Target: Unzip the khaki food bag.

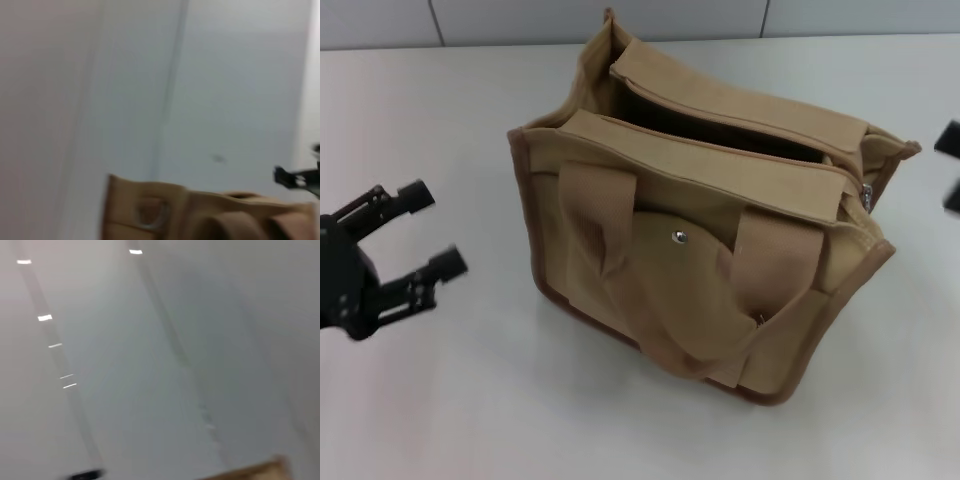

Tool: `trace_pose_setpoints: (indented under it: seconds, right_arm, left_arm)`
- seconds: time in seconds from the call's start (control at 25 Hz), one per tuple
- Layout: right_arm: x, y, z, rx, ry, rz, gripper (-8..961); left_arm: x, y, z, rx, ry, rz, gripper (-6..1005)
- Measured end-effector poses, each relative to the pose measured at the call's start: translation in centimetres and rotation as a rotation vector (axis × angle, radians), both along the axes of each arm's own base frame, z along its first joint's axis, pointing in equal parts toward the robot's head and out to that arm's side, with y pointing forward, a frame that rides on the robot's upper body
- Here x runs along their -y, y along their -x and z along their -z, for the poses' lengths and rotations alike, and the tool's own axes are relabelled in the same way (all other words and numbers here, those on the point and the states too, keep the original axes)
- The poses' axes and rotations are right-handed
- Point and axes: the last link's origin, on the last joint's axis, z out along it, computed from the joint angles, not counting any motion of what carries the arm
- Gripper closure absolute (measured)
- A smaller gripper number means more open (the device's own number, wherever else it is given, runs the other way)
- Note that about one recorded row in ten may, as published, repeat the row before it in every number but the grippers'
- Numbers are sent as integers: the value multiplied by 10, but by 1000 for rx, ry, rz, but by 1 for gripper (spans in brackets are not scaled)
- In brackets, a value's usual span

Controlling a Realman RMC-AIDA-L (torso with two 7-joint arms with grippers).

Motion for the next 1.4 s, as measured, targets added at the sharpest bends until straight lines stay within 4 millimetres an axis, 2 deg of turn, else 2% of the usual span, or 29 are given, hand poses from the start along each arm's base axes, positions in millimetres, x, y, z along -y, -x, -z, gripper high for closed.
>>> trace_pose_setpoints:
  seconds: [0.16, 0.32, 0.4, 0.56, 0.76, 1.4]
  right_arm:
    - [5, 16, 14, 63, 105, -165, 337]
    - [7, 38, 49, 100, 226, -321, 214]
    - [10, 45, 62, 104, 258, -363, 153]
    - [8, 45, 75, 140, 262, -345, 145]
    - [7, 42, 82, 157, 252, -308, 143]
    - [0, 41, 88, 184, 252, -276, 143]
  left_arm:
    - [-1, -7, -9, -35, 143, 78, 269]
    - [-3, -15, -8, -55, 245, 131, 144]
    - [-4, -17, -6, -62, 276, 138, 144]
    - [-4, -18, -5, -62, 291, 145, 145]
    - [-4, -18, -5, -64, 305, 140, 144]
    - [-3, -20, -4, -73, 338, 150, 144]
